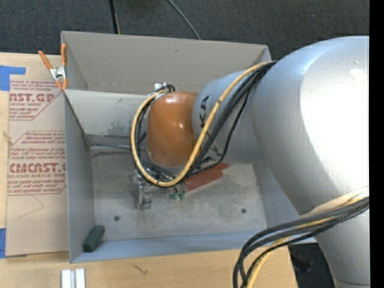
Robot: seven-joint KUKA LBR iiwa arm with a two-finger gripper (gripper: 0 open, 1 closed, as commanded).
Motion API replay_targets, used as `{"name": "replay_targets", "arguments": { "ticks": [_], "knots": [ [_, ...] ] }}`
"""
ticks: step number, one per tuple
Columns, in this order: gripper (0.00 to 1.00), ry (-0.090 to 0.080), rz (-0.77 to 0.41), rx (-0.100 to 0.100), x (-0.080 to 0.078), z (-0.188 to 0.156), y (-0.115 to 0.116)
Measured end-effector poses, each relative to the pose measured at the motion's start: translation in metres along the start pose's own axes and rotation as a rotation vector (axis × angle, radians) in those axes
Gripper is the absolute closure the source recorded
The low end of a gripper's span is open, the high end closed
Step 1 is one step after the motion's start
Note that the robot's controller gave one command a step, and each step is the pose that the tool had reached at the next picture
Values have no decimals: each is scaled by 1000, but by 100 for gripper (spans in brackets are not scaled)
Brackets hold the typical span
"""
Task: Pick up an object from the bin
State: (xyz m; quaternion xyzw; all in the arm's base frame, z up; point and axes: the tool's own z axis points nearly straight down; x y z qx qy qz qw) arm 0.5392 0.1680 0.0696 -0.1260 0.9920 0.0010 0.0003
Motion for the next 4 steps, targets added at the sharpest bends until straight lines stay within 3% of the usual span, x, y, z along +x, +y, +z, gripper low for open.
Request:
{"name": "replay_targets", "arguments": {
  "ticks": [1,2,3,4],
  "knots": [
    [100,0,0,0,0,0,0],
    [0,-7,-57,1,-3,-115,8],
    [0,-2,-57,1,-2,-113,8],
    [0,-9,-28,-1,-7,-68,-23]
  ]
}}
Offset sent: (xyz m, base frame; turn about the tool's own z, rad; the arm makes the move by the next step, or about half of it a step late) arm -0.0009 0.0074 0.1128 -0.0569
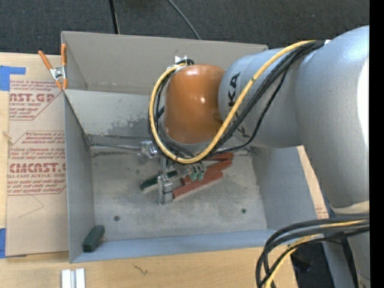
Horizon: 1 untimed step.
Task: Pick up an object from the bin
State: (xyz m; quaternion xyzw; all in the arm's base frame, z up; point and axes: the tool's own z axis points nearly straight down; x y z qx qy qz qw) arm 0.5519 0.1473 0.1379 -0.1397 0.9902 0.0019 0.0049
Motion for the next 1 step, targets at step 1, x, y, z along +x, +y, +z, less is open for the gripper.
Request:
{"name": "replay_targets", "arguments": {
  "ticks": [1],
  "knots": [
    [100,10,294,3,19,68,-19]
  ]
}}
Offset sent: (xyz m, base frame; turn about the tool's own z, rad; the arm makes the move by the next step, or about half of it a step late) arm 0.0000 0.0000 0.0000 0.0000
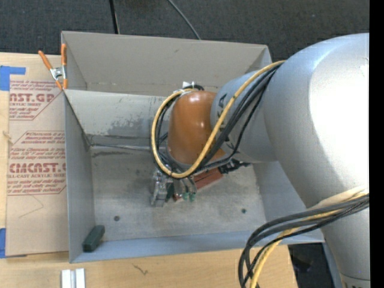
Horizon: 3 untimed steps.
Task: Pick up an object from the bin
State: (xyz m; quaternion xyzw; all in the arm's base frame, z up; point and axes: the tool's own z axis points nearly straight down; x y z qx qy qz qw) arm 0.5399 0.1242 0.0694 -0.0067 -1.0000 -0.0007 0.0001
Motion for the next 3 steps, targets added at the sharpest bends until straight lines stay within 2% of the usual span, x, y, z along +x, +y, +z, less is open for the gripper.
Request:
{"name": "replay_targets", "arguments": {
  "ticks": [1,2,3],
  "knots": [
    [0,0,0,0,0,0,0],
    [0,0,0,0,0,0,0],
    [0,0,-167,1,1,0,-8]
  ]
}}
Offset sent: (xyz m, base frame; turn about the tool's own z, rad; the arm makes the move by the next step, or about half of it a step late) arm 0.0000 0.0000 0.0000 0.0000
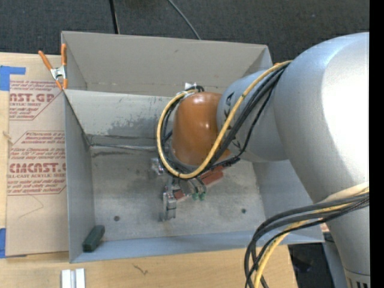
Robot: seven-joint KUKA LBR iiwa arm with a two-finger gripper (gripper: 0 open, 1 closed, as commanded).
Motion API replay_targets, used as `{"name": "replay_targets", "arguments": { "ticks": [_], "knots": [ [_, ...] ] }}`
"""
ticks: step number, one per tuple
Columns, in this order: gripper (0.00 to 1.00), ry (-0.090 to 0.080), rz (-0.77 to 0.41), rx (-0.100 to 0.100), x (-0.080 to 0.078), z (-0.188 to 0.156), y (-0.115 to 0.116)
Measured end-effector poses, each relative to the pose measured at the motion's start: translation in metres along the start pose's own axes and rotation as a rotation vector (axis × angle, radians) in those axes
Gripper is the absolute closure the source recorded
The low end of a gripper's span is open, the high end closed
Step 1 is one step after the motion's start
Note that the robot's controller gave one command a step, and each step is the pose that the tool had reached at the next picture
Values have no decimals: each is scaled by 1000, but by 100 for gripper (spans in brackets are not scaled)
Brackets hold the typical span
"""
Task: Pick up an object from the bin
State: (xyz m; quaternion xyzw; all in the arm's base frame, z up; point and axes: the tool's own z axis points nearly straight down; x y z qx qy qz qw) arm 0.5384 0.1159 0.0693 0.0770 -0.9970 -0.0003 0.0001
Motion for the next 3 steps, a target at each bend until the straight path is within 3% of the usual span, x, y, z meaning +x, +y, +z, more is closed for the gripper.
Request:
{"name": "replay_targets", "arguments": {
  "ticks": [1,2,3],
  "knots": [
    [0,-1,-193,1,-30,0,-14],
    [100,-3,-256,0,8,-1,-55],
    [100,-3,-256,0,8,-1,-55]
  ]
}}
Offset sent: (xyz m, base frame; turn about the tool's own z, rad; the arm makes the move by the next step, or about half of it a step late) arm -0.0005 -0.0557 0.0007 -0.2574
